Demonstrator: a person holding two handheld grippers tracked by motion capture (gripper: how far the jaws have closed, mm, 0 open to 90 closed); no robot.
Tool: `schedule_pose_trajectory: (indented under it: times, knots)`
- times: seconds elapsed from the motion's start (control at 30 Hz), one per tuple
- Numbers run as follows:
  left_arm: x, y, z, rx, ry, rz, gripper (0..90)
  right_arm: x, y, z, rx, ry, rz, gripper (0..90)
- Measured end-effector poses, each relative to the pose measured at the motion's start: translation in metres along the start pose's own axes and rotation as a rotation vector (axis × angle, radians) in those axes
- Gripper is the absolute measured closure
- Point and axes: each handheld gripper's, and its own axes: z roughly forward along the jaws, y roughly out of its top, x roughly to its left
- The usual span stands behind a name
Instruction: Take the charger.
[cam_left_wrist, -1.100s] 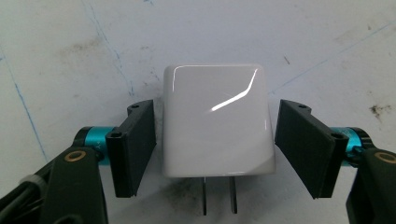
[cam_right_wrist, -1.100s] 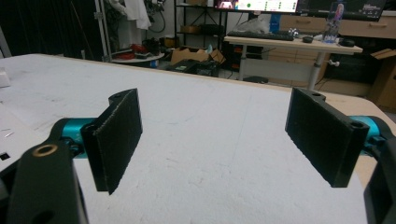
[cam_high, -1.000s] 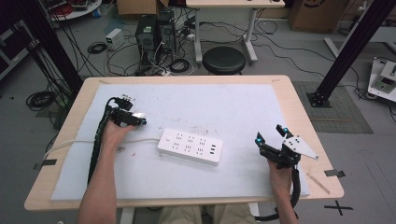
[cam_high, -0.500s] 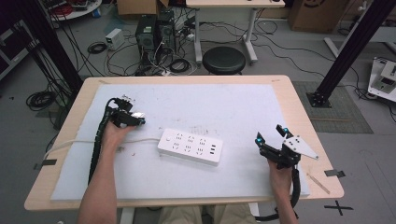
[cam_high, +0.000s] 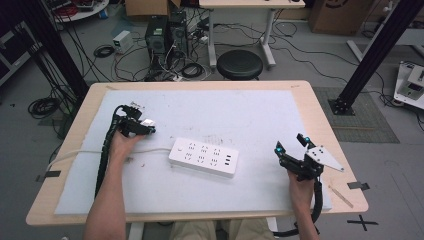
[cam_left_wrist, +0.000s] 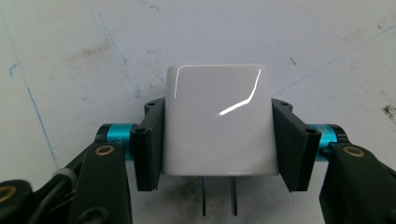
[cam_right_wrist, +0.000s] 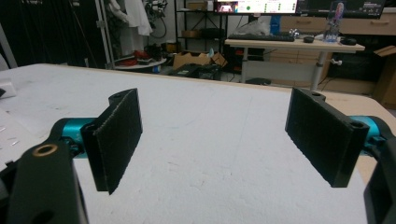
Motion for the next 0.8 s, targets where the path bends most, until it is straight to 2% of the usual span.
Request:
schedule_pose_trajectory:
  times: [0.03,0.07,0.17,0.4,0.57,0.7,0.73,0.77,0.8]
  knots:
    - [0.0,0.0,0.0,0.0,0.0,0.0,42.5,-0.001,0.0,0.0,-0.002,-0.003,-0.001,19.3]
    - [-0.002,0.001,-0.001,0.002,0.012,0.018,42.5,-0.001,0.0,0.0,0.0,0.0,0.006,19.3]
    - [-0.003,0.001,-0.002,0.001,0.012,0.021,42.5,-0.001,0.0,0.0,-0.001,0.004,0.009,19.3]
    - [-0.011,0.005,-0.023,-0.04,0.01,0.024,42.5,-0.002,0.001,-0.001,0.013,0.02,0.05,19.6]
    - [-0.021,0.006,-0.038,-0.071,0.006,0.05,42.5,-0.003,0.002,-0.001,0.023,0.02,0.075,19.6]
    - [-0.036,0.007,-0.057,-0.119,-0.001,0.068,42.5,-0.003,0.003,0.0,0.021,0.021,0.067,19.6]
    - [-0.036,0.007,-0.057,-0.119,-0.001,0.068,42.5,-0.003,0.003,0.001,0.024,0.027,0.068,19.6]
    - [-0.046,0.006,-0.067,-0.144,0.0,0.089,42.5,-0.002,0.003,0.001,0.032,0.029,0.065,19.6]
    - [-0.05,0.006,-0.071,-0.158,-0.001,0.093,42.5,-0.001,0.003,0.001,0.04,0.03,0.075,19.6]
